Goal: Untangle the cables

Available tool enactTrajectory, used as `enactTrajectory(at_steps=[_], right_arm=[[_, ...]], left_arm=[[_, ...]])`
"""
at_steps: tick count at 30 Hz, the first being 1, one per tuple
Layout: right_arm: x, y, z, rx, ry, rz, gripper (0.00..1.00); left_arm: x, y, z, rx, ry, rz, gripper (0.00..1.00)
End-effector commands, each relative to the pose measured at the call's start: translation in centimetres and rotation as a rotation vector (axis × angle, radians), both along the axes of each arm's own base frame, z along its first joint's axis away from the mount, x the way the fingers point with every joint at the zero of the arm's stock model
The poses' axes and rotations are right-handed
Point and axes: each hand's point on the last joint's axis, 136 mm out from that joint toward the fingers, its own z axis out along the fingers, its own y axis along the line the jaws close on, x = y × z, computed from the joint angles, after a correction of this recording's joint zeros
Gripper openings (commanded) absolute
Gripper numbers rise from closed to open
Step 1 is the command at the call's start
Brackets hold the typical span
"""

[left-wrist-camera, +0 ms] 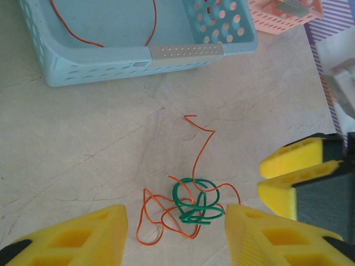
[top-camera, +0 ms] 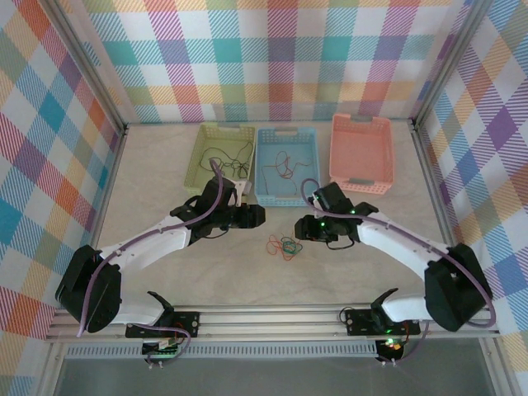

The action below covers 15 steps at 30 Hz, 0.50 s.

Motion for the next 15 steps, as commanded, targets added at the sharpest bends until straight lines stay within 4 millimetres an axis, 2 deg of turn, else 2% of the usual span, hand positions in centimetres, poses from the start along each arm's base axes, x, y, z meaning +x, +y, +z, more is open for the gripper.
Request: enactTrajectory(at_steps=[1, 7, 15], right_arm=[[0.4, 0.7, -0.1, -0.013, 0.053, -0.014, 0.47], [1.1, 1.4, -2.4, -0.054, 0.128, -0.013, 0.41], [0.9, 1.1, -3.9, -0.084, 0.165, -0.024, 0.32]], left_arm=[[-0.4, -0.1, 0.0, 0.018, -0.007, -0.014, 0.5], [-0.5, 0.0, 0.2, 0.019, -0.013, -0.013, 0.5], [-0.5, 0.0, 0.2, 0.023, -0.012, -0.014, 0.5]])
